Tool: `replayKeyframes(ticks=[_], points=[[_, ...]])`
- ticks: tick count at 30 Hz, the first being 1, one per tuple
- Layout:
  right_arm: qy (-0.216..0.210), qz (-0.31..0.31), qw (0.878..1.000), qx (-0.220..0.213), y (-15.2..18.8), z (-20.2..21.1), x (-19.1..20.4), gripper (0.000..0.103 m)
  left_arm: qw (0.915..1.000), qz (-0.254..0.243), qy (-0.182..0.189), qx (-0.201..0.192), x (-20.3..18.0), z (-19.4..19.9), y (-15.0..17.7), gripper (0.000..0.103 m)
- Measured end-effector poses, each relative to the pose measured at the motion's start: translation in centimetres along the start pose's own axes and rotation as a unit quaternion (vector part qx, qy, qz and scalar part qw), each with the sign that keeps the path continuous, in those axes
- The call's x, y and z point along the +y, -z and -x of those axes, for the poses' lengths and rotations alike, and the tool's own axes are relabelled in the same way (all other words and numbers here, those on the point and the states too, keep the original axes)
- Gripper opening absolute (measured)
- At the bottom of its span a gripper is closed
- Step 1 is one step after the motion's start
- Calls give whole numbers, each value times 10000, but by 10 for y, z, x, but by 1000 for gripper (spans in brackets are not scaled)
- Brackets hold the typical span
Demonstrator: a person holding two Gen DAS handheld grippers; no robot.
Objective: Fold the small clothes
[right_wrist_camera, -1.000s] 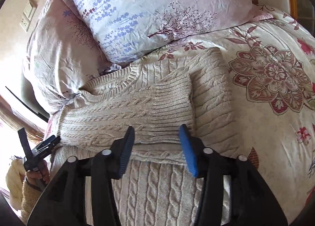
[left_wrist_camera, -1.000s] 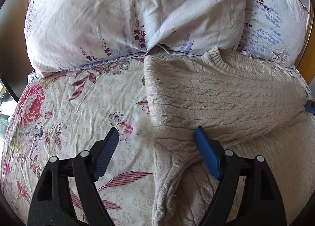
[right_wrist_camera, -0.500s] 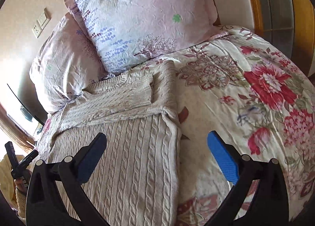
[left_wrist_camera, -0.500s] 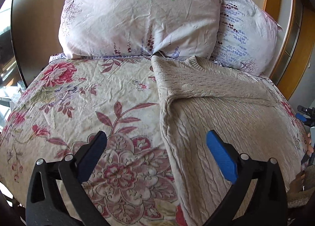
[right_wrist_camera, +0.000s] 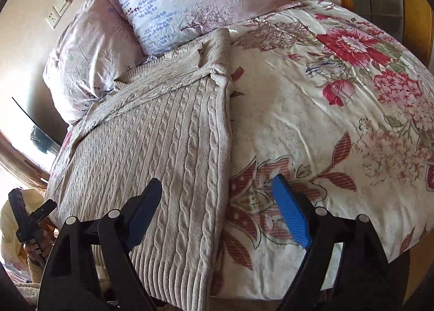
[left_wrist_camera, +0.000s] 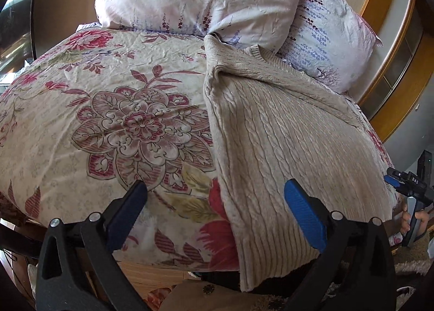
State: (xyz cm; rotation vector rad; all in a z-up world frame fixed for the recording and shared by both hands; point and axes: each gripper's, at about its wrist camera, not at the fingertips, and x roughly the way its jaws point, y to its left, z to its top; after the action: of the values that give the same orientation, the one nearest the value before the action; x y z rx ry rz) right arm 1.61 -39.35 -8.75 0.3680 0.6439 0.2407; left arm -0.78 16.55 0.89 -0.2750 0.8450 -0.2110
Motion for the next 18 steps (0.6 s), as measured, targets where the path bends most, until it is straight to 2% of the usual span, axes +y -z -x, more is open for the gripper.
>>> replayKeyframes(ticks=[1, 3, 5, 8, 10, 12, 14, 18], points=[[-101, -28, 9999, 34, 3, 2, -1, 76, 10000, -24, 40, 5, -2, 1, 3, 101], [-336, -136, 9993, 42, 10, 6, -3, 73, 9998, -51, 188, 1, -7, 4, 8, 101], [-741, -300, 9967, 102, 16, 9, -7, 67, 9995, -76, 322, 19, -13, 5, 13, 99], [-1346, -527, 9893, 212, 26, 10, -11, 63, 9985, -93, 539, 23, -20, 8, 21, 93], [-1574, -534, 9858, 246, 32, 12, -11, 59, 9967, -21, 815, 45, -22, 11, 26, 81], [-1936, -666, 9779, 420, 37, 11, -12, 57, 9951, 79, 979, 76, -21, 12, 30, 74], [-2244, -821, 9692, 597, 44, 7, -15, 47, 9953, 138, 957, 95, -20, 14, 32, 65], [-2539, -976, 9600, 670, 55, 6, -21, 38, 9959, 221, 843, 237, -18, 18, 36, 45]])
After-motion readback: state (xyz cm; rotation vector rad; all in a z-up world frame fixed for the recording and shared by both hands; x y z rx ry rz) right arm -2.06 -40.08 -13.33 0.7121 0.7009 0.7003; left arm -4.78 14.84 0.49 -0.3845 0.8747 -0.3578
